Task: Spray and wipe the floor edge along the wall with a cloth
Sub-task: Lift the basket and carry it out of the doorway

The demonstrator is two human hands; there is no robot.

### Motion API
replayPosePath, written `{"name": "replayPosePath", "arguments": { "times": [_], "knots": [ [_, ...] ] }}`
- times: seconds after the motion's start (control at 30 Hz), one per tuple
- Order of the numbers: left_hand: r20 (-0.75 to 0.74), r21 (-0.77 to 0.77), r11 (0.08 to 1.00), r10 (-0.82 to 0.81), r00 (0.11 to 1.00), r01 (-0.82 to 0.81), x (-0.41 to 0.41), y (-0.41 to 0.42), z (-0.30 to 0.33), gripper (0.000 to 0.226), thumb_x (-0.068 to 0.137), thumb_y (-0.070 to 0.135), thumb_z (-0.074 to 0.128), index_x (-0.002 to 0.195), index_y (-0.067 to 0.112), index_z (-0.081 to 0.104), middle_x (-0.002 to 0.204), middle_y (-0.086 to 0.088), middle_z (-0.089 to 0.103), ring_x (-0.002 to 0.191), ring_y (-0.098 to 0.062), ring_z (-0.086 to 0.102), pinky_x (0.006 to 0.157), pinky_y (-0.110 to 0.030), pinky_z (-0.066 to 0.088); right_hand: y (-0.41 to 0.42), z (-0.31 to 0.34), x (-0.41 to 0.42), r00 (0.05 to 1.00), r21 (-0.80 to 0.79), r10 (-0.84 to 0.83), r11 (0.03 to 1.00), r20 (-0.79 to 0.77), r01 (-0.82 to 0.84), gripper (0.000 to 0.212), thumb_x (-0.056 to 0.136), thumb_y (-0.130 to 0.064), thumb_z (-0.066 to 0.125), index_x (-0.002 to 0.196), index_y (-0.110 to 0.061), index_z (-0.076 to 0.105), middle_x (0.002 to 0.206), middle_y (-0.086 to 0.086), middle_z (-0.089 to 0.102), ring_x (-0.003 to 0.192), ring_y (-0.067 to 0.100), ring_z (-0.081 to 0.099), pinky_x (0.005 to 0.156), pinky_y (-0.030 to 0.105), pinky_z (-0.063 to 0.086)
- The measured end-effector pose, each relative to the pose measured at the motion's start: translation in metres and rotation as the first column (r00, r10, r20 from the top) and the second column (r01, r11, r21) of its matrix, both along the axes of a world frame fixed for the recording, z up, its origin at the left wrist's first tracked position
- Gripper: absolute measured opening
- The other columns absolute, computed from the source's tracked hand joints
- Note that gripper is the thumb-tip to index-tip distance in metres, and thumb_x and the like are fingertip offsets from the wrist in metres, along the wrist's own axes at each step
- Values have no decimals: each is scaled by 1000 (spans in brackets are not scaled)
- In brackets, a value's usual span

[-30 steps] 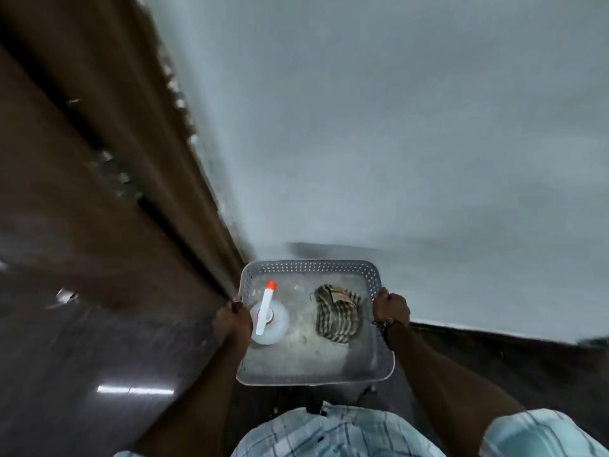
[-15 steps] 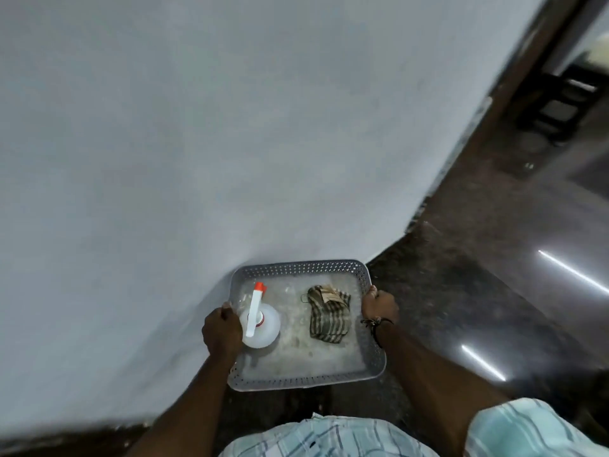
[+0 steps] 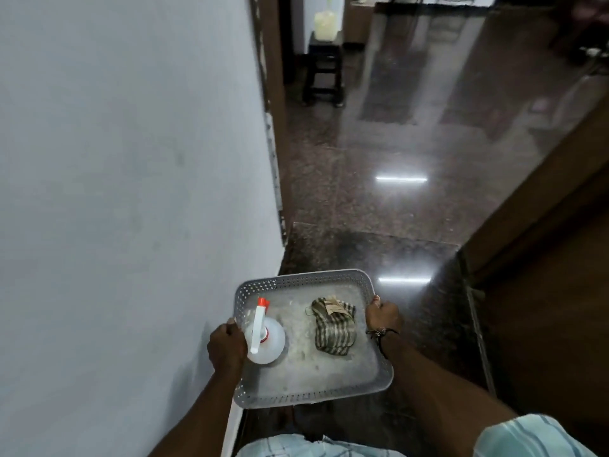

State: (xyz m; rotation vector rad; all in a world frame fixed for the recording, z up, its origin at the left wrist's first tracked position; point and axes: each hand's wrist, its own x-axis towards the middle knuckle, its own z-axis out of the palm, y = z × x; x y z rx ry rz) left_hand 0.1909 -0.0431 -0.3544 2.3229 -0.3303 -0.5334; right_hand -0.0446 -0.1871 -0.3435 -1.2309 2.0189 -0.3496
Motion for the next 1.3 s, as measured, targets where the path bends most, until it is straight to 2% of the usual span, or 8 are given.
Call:
{"name": "replayPosePath", "arguments": {
  "times": [0.2,0.37,0.57,0.7,0.87,1.03,1.13,1.3],
  "knots": [
    [10,2,970,-242,970,242,25,-117,4,38,96,20,43,81,-8,65,91,-30,67,86,-43,60,74,-39,41,-60,5,-2,972,15,-235,972,7,235,45,97,-27,44,105,11,67,112,30,66,106,43,62,91,41,48],
    [1,0,945,-328,945,328,35,-196,7,38,96,19,43,79,-9,62,89,-30,65,85,-43,59,71,-36,37,-119,11,1,958,23,-288,957,-18,288,44,98,-25,42,108,11,66,116,30,64,110,42,60,91,39,47],
    [2,11,949,-315,949,315,37,-294,-6,38,96,19,42,78,-9,62,90,-30,65,86,-44,58,71,-37,38,-217,-4,4,959,63,-283,957,6,282,49,98,-29,39,109,11,65,119,30,63,111,41,60,91,38,48],
    [15,44,959,-280,960,279,36,-360,-10,38,96,19,43,82,-10,64,92,-31,66,89,-46,59,76,-41,43,-288,-6,4,961,78,-278,958,-7,277,48,97,-31,41,105,9,68,114,29,65,106,41,62,88,37,49],
    [-3,56,967,-248,969,248,39,-430,-14,40,96,19,43,80,-10,63,89,-31,66,86,-45,59,76,-43,44,-367,-11,11,958,101,-283,956,49,277,50,98,-30,40,103,12,66,112,32,65,103,42,62,86,39,49],
    [-26,87,954,-286,958,287,60,-506,-33,35,96,16,43,81,-9,63,90,-30,67,87,-45,60,77,-42,44,-445,-20,28,967,111,-256,961,3,254,47,100,-26,37,107,11,65,116,32,63,106,42,61,85,38,48],
    [-47,118,938,-322,946,325,80,-556,-60,31,94,15,45,83,-7,64,91,-30,67,87,-45,60,80,-46,49,-489,-44,42,966,137,-257,956,-28,258,45,99,-26,38,108,9,65,117,31,63,106,42,61,84,37,47],
    [-63,148,919,-359,931,365,110,-636,-108,31,96,17,45,90,-6,65,94,-33,65,92,-48,60,79,-44,45,-557,-108,66,954,205,-298,933,-26,297,43,100,-22,38,104,11,66,112,32,64,101,41,61,71,32,38]
  ]
}}
